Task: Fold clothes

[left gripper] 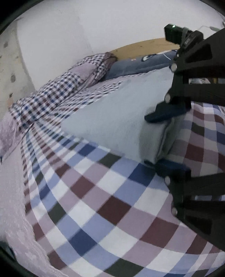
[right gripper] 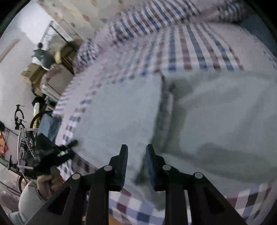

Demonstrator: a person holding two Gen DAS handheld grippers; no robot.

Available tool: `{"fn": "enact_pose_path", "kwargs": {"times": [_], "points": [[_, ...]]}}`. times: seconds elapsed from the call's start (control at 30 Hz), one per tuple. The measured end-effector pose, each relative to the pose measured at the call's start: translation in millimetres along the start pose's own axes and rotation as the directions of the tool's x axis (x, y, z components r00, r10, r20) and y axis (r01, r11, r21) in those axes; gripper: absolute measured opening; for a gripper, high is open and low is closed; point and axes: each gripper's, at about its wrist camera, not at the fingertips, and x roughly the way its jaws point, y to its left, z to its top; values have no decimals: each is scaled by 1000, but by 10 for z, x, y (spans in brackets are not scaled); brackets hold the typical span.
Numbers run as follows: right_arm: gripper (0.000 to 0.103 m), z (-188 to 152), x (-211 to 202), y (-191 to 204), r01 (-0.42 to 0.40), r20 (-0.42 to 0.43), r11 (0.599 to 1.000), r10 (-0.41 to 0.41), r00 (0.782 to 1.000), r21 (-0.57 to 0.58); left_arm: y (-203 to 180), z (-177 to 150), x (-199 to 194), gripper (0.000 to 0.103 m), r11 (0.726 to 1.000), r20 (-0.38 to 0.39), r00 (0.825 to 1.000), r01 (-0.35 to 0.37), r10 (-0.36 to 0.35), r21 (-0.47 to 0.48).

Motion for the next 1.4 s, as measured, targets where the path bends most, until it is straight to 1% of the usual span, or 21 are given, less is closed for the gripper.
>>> {"fn": "enact_pose_path", "kwargs": {"times": [0.1, 0.13, 0.2, 0.27, 0.3, 0.4, 0.53, 0.63, 0.7, 0.77, 0.83, 0.87, 0.9, 0.93, 0.97, 1.0, 1.07, 1.2, 1.23, 1.33, 1.4], "points": [[32, 19, 107, 171, -61, 26, 998, 62, 998, -8, 78, -7, -6, 28, 999, 21, 1000, 15, -14, -36], [34, 7, 207, 242, -77, 10, 997, 77, 997, 0, 89, -7, -3, 26, 999, 26, 1000, 14, -13, -35], [34, -85, 502, 258, -66, -87, 998, 66, 994, 6, 110, -9, 4, 25, 999, 36, 999, 13, -12, -35], [30, -182, 725, 188, -20, -168, 999, 24, 985, 26, 137, -5, 26, 25, 999, 35, 999, 17, -16, -39], [30, -181, 724, 207, -13, -168, 1000, 16, 986, 21, 153, -1, 29, 25, 999, 32, 999, 20, -19, -41], [32, -121, 625, 354, 17, -141, 999, -21, 990, -28, 185, 5, 57, 25, 999, 30, 999, 24, -23, -40], [47, 39, 469, 653, 55, -22, 993, -58, 998, -108, 200, -1, 81, 25, 999, 34, 999, 38, -37, -31], [52, 228, 586, 1006, 41, 39, 979, -33, 999, -202, 218, -8, 71, 26, 999, 38, 998, 48, -47, -20], [52, 381, 812, 1281, -1, 42, 960, 13, 999, -278, 224, 0, 61, 26, 998, 32, 998, 54, -54, -18], [53, 484, 1130, 1620, -100, 14, 918, 114, 993, -384, 222, 15, 69, 26, 998, 24, 998, 62, -62, -14], [53, 516, 1374, 1832, -169, -39, 860, 171, 984, -481, 213, 43, 95, 26, 997, 16, 997, 73, -73, -17], [52, 515, 1530, 1969, -209, -88, 800, 193, 977, -563, 220, 51, 105, 26, 997, 12, 997, 79, -79, -19], [52, 507, 1628, 2034, -242, -129, 761, 206, 970, -603, 226, 60, 115, 25, 996, 9, 996, 86, -86, -22], [43, 501, 1726, 2081, -291, -183, 723, 226, 957, -627, 236, 68, 121, 25, 995, 5, 996, 91, -91, -26], [19, 481, 1819, 2110, -323, -228, 692, 230, 946, -646, 250, 75, 125, 25, 995, 0, 995, 96, -96, -30], [6, 460, 1911, 2139, -354, -271, 660, 230, 935, -663, 260, 85, 131, 25, 994, -5, 995, 100, -100, -34], [1, 367, 2142, 2173, -394, -355, 600, 188, 916, -697, 270, 104, 152, 24, 993, -20, 993, 111, -112, -37], [0, 318, 2387, 2170, -454, -426, 544, 185, 885, -706, 276, 124, 195, 22, 994, -35, 994, 104, -105, -41], [0, 365, 2451, 2148, -454, -432, 539, 177, 884, -709, 274, 126, 203, 21, 994, -36, 994, 103, -104, -39], [0, 539, 2603, 2051, -444, -434, 540, 155, 888, -715, 259, 117, 215, 20, 996, -34, 995, 93, -93, -20], [0, 713, 2728, 1954, -460, -451, 558, 165, 877, -691, 253, 112, 225, 20, 996, -33, 995, 89, -90, -16]]}}
